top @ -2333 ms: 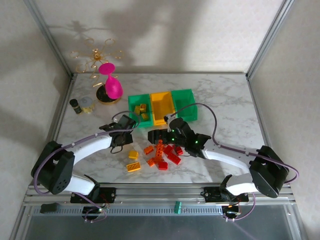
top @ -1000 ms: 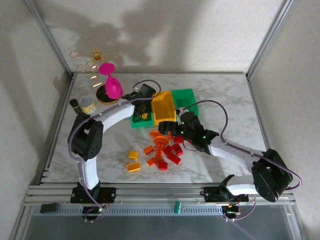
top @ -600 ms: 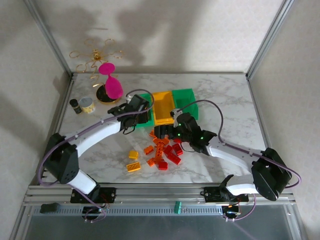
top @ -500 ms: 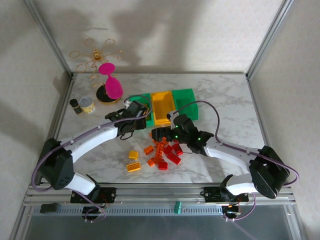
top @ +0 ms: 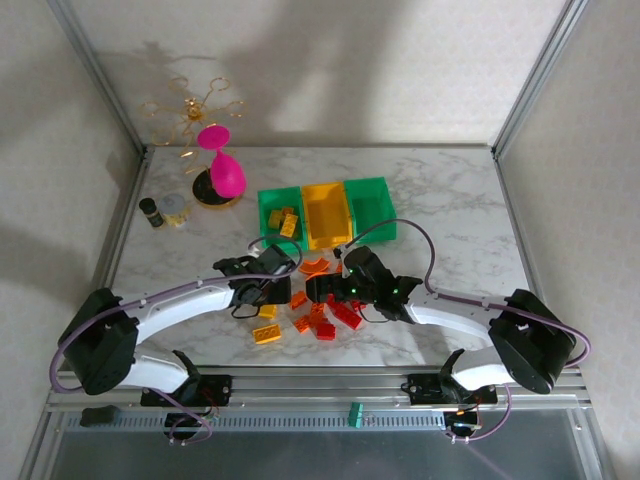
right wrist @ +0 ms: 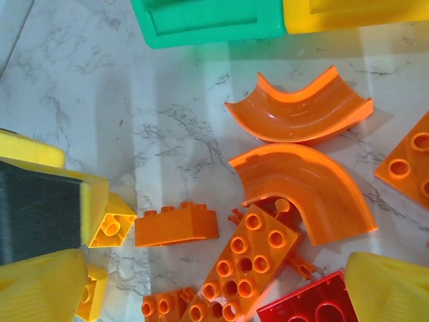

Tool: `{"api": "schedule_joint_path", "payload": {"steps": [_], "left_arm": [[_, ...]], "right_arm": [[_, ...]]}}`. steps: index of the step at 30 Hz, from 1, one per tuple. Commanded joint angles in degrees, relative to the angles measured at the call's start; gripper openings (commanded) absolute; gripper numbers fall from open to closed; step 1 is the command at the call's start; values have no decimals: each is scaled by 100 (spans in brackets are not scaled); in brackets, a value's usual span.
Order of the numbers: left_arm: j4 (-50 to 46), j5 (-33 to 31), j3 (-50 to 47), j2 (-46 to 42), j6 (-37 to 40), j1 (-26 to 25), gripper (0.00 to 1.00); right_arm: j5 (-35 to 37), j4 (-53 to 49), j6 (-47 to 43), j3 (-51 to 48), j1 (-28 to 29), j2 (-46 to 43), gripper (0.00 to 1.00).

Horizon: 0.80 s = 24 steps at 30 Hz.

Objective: Sort the legos into containers by color
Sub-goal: Pick up the lego from the middle-left of the table.

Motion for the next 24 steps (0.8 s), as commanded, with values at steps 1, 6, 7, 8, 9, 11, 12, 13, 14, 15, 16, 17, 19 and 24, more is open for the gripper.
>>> {"api": "schedule_joint_path", "payload": {"steps": [1, 6, 7, 8, 9, 11, 12, 13, 14, 15, 16, 17, 19, 24], "left_arm": [[183, 272, -149, 175, -94, -59, 75], [129, 90, -309, 348, -145, -114, 73], [158, 137, -360, 351, -167, -119, 72], [219, 177, -431, 343, -170, -138, 71], [264, 195, -502, 337, -171, -146, 71], [285, 165, -608, 361, -183, -150, 67], [278, 130, -623, 375, -203, -149, 64], [282, 110, -627, 385, -214, -150, 61], [320, 125, -621, 377, -203, -155, 58], [364, 136, -627, 362, -199, -159, 54], [412, 153, -636, 344, -183, -158, 51], [425, 152, -636, 335, -158, -158, 47], [378, 79, -612, 305, -164, -158, 43], [109, -192, -403, 33, -166, -158, 37]], "right_arm": [[132, 168, 151, -18, 65, 16, 98], [172, 157, 235, -94, 67, -45, 99], [168, 125, 247, -76, 67, -50, 99], [166, 119, 248, -80, 60, -71, 98], [168, 133, 254, -97, 68, -92, 99], [210, 168, 259, -148, 67, -124, 99], [225, 170, 271, -144, 66, -126, 99], [241, 155, 281, -132, 63, -128, 99], [224, 154, 276, -95, 63, -117, 99], [213, 154, 270, -79, 67, -103, 99], [212, 162, 260, -63, 66, -84, 99], [211, 179, 261, -55, 66, -77, 98], [229, 189, 272, -66, 66, -61, 99], [259, 123, 269, 12, 56, -139, 99]]}}
